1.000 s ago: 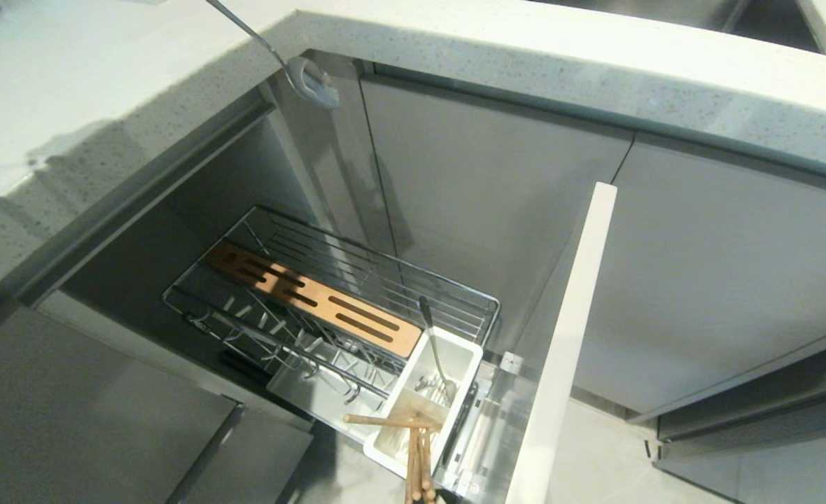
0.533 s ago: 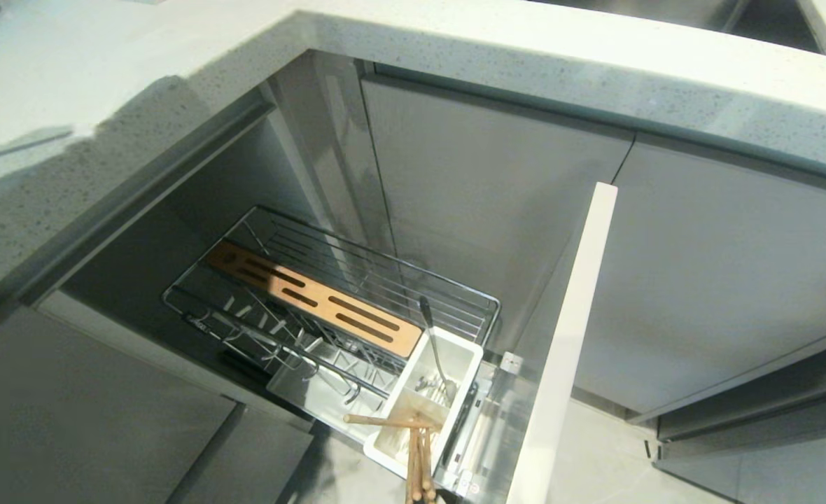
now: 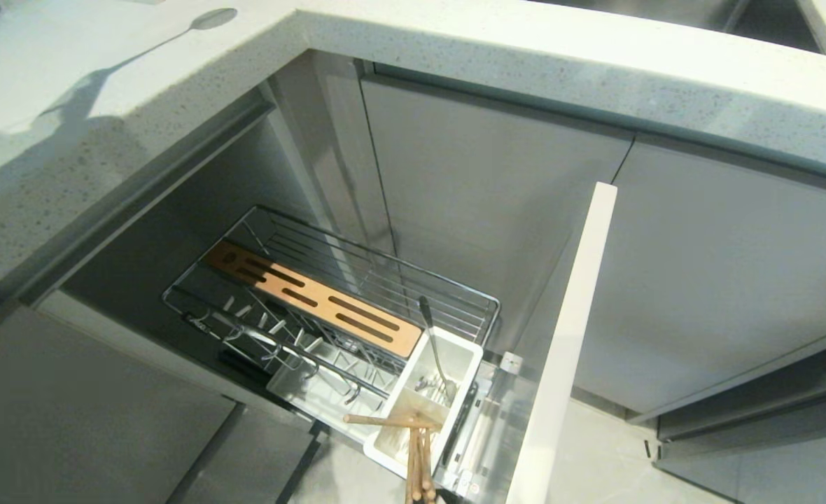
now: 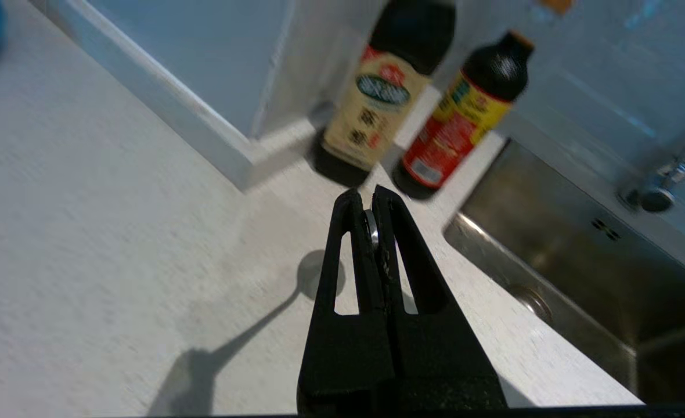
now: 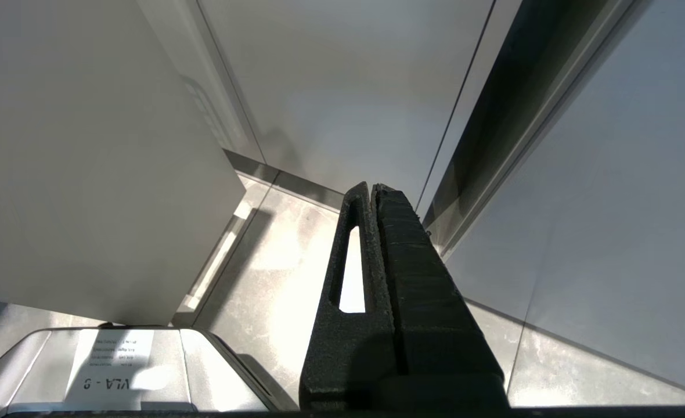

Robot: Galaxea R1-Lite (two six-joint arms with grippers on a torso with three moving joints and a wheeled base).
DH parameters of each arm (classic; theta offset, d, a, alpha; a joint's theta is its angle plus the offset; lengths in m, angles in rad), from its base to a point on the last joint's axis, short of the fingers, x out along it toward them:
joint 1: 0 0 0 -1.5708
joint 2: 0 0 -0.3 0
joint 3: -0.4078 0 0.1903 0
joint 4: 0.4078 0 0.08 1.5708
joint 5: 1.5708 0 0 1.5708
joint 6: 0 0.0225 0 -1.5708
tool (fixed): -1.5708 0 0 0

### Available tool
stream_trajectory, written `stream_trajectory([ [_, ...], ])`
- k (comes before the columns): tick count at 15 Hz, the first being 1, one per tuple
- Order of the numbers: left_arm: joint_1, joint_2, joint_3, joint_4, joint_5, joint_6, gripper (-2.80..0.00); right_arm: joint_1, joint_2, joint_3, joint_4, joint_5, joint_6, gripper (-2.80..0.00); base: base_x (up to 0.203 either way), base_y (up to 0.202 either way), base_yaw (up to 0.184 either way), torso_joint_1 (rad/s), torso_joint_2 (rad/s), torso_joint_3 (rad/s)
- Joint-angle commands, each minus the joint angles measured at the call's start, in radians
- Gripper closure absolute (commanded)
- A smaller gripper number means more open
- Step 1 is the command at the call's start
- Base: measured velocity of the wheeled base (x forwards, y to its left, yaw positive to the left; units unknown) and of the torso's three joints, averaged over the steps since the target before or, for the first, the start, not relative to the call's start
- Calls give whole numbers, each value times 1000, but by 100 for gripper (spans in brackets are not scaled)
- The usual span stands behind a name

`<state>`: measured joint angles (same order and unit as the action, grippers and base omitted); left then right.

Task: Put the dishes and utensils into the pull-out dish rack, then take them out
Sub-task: Take the spoon out of the cupboard

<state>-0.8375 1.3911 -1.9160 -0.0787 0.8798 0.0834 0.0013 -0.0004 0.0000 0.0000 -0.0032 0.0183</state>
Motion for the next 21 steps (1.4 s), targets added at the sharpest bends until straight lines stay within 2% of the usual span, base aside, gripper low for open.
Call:
stream_trajectory([
  [1, 49, -15, 0, -16, 1, 26, 0, 0, 0, 2, 0, 0, 0, 0, 0, 0, 0, 0, 0, 0],
  [3, 116, -40, 7, -16, -17, 38, 0, 0, 0, 2, 0, 0, 0, 0, 0, 0, 0, 0, 0, 0],
  [5, 199, -86, 26, -15, -93, 62, 0, 0, 0, 2, 0, 0, 0, 0, 0, 0, 0, 0, 0, 0],
  [7, 291, -135, 62, -15, -138, 73, 0, 0, 0, 2, 0, 0, 0, 0, 0, 0, 0, 0, 0, 0],
  [10, 403, -211, 136, -21, -176, 70, 0, 0, 0, 2, 0, 0, 0, 0, 0, 0, 0, 0, 0, 0],
  [13, 562, -283, 172, -20, -244, 53, 0, 0, 0, 2, 0, 0, 0, 0, 0, 0, 0, 0, 0, 0],
  [14, 624, -304, 182, -17, -268, 41, 0, 0, 0, 2, 0, 0, 0, 0, 0, 0, 0, 0, 0, 0],
  [16, 804, -363, 217, 0, -337, -11, 0, 0, 0, 2, 0, 0, 0, 0, 0, 0, 0, 0, 0, 0],
  [19, 1057, -474, 269, 66, -430, -130, 0, 0, 0, 2, 0, 0, 0, 0, 0, 0, 0, 0, 0, 0],
  [21, 1186, -536, 339, 86, -459, -201, 0, 0, 0, 2, 0, 0, 0, 0, 0, 0, 0, 0, 0, 0],
])
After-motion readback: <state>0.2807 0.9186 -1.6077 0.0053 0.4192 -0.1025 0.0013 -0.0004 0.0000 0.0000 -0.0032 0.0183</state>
